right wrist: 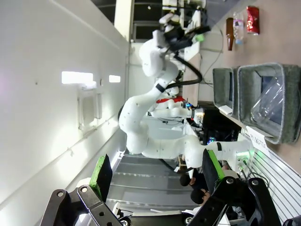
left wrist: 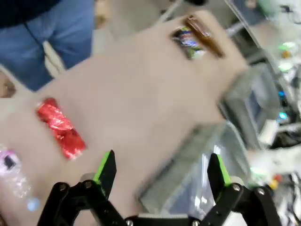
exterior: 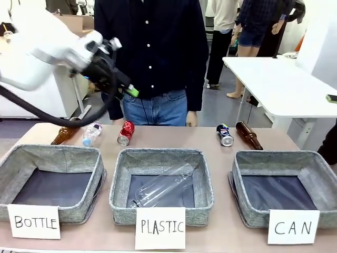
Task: Sort the can waste into the basket.
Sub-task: Pick up the can waste from the table and place it in the right Fabric basket.
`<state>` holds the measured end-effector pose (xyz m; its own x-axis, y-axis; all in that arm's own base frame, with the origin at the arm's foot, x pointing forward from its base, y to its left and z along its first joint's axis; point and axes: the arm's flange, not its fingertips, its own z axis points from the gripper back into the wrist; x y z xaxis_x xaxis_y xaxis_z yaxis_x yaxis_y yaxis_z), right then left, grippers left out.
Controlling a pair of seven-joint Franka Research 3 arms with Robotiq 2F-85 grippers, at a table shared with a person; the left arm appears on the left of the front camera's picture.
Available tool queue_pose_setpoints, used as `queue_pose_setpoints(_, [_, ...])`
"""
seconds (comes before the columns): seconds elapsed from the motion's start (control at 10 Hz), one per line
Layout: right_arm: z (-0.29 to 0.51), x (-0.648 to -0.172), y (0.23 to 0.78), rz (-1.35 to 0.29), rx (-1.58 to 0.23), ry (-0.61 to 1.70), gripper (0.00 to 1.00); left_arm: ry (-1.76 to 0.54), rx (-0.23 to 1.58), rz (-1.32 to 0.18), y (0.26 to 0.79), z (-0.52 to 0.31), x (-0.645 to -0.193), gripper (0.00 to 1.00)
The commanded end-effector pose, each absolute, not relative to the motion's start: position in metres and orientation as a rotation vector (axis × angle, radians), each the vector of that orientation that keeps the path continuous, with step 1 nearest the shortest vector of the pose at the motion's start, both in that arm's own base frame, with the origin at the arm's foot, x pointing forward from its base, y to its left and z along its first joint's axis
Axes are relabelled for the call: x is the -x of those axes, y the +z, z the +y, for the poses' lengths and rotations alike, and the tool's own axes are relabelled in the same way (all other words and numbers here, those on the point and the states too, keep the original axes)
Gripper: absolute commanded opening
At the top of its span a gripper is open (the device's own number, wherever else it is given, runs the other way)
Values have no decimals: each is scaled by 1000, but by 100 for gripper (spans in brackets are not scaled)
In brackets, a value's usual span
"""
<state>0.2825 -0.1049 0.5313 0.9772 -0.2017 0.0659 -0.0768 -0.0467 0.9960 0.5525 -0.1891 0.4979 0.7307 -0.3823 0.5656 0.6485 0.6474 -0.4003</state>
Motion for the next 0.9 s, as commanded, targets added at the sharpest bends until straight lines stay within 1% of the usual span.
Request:
queue_pose_setpoints(0.0, [-105,-285,533,-241,-1634,-77,100,-445,391,-376,468,-198,-582,100])
queue_pose_setpoints(0.1, [-105,-285,533,-241,-1634,-77,100,-395,322,-372,453,-196,-586,100])
queue_pose_setpoints(0.2, [-105,-285,533,-241,-1634,-77,100,-408,422,-160,454,-181,-579,100])
queue_pose_setpoints(0.3, [-105,-285,533,-241,-1634,-77,100,-487,408,-464,450,-197,-584,100])
queue_pose_setpoints(0.4, [-105,-285,533,-241,-1634,-77,100,-487,408,-464,450,-197,-584,100])
queue_pose_setpoints(0.5, [-105,-285,533,-241,-1634,-77,100,-429,354,-356,431,-185,-587,100])
queue_pose_setpoints(0.6, [-105,-285,533,-241,-1634,-77,100,-383,376,-290,414,-191,-604,100])
queue_pose_setpoints(0.8, [-105,-285,533,-241,-1634,-77,100,-310,290,-268,387,-202,-617,100])
